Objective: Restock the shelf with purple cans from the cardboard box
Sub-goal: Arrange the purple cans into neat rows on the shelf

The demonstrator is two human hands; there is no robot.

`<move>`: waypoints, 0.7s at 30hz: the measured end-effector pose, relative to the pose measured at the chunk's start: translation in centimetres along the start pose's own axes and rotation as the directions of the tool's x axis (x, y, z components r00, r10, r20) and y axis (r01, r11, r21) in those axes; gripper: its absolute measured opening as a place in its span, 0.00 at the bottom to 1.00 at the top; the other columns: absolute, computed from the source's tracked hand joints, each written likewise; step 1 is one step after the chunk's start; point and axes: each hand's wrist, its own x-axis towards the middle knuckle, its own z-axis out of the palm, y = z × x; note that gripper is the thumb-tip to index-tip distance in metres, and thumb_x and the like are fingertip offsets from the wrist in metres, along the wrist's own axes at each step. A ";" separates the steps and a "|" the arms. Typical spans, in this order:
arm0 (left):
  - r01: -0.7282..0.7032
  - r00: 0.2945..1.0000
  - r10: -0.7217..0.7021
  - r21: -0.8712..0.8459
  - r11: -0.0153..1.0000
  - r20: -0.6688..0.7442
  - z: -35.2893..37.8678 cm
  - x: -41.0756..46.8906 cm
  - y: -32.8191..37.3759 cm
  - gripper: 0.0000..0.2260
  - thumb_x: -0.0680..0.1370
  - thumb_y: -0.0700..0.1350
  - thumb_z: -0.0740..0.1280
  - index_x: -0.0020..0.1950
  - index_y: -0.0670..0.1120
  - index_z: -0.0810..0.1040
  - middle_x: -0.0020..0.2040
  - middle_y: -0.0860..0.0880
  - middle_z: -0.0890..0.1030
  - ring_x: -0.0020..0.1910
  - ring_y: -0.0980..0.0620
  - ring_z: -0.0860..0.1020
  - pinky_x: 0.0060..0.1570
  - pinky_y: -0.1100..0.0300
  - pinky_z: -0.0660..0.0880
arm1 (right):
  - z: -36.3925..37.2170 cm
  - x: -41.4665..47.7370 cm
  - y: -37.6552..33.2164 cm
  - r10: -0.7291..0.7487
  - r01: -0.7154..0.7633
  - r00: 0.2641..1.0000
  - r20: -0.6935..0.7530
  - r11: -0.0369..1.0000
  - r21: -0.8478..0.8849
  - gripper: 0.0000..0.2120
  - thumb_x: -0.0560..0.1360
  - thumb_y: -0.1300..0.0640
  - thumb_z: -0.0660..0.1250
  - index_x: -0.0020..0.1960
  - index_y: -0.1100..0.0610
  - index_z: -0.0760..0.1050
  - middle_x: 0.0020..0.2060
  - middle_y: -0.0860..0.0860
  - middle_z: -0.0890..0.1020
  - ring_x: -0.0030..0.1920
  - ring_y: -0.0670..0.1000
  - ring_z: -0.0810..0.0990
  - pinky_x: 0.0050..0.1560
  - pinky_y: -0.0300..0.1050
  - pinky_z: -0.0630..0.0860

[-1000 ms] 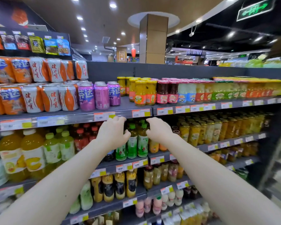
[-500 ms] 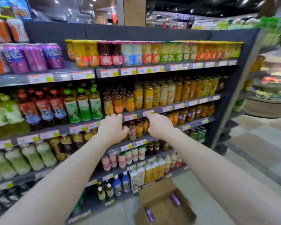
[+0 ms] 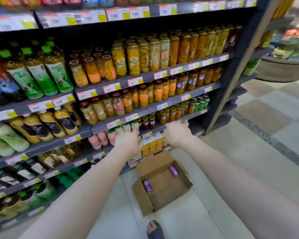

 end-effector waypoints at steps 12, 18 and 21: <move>0.204 0.923 -0.175 -0.050 0.978 0.342 14.1 14.6 4.1 0.26 0.82 0.58 0.63 0.73 0.43 0.70 0.64 0.41 0.79 0.64 0.39 0.76 0.56 0.47 0.75 | 14.0 11.4 10.4 0.122 -0.170 0.904 0.409 0.982 0.082 0.15 0.77 0.55 0.63 0.62 0.56 0.76 0.60 0.57 0.81 0.61 0.61 0.79 0.57 0.50 0.77; 0.328 0.795 -0.262 -0.024 0.944 0.547 22.2 17.6 6.2 0.26 0.83 0.56 0.62 0.76 0.44 0.68 0.75 0.39 0.68 0.74 0.38 0.66 0.67 0.45 0.69 | 21.8 16.6 14.2 0.182 -0.294 0.828 0.531 0.946 0.134 0.21 0.80 0.50 0.61 0.69 0.59 0.74 0.64 0.59 0.78 0.63 0.62 0.77 0.63 0.51 0.75; 0.406 0.731 -0.311 -0.020 0.914 0.607 27.0 18.7 7.4 0.26 0.82 0.55 0.61 0.77 0.44 0.67 0.73 0.38 0.71 0.72 0.38 0.69 0.67 0.46 0.69 | 26.6 19.5 15.8 0.170 -0.286 0.806 0.566 0.951 0.120 0.18 0.78 0.52 0.63 0.65 0.57 0.75 0.62 0.58 0.80 0.62 0.61 0.78 0.61 0.50 0.76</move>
